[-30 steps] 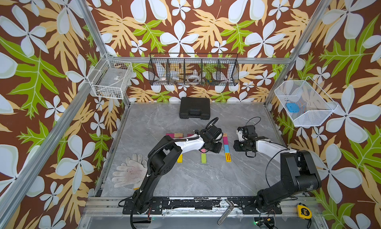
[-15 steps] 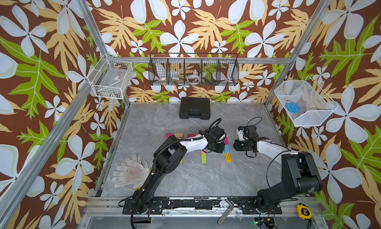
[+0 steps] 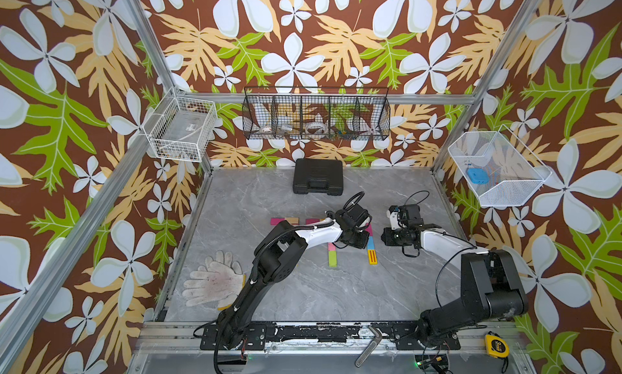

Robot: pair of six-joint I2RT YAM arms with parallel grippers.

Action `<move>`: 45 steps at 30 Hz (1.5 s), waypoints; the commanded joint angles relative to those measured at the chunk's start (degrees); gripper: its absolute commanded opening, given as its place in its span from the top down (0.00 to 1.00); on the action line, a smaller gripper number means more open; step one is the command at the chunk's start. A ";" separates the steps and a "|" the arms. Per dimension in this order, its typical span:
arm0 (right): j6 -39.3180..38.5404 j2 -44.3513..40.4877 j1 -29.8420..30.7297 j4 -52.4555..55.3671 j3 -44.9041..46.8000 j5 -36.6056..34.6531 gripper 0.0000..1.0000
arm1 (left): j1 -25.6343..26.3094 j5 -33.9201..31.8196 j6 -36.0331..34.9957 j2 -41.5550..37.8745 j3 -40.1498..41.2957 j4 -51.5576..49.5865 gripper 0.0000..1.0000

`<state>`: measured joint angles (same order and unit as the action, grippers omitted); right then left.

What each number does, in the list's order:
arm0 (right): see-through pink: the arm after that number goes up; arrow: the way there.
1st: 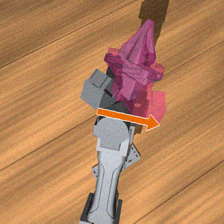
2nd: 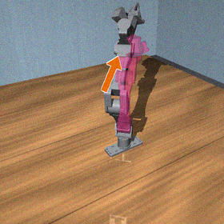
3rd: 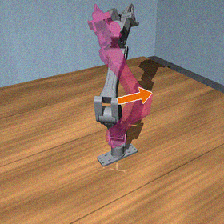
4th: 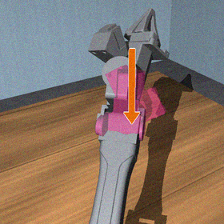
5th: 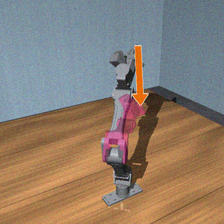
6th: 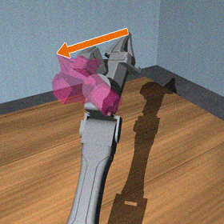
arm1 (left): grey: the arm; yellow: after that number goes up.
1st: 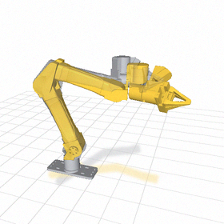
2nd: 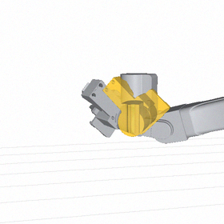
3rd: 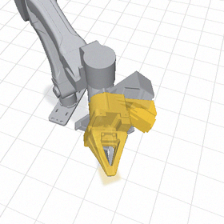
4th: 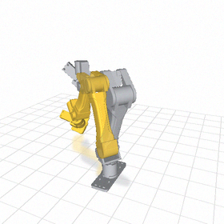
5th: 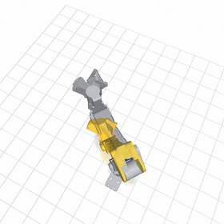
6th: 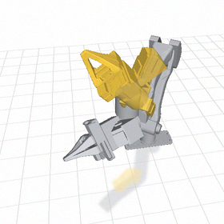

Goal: Assemble the number 7 with building blocks
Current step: Adjust the building block at the center of the board.

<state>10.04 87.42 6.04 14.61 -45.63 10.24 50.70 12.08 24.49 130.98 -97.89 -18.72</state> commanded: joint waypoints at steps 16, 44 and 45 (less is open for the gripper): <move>-0.55 -0.32 -0.13 -0.65 -0.08 0.00 0.68 | 0.10 -0.46 -0.60 0.45 -0.13 -2.72 0.82; -0.47 -0.58 -0.11 -0.69 0.06 -0.01 0.68 | 0.04 -0.50 -1.11 0.24 0.20 -2.66 0.82; -0.46 -0.58 -0.14 -0.71 0.08 -0.06 0.68 | 0.06 -0.49 -1.11 0.24 0.32 -2.64 0.82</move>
<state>10.02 87.11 6.00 14.59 -45.45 10.31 50.70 12.08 23.81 131.22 -98.02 -18.70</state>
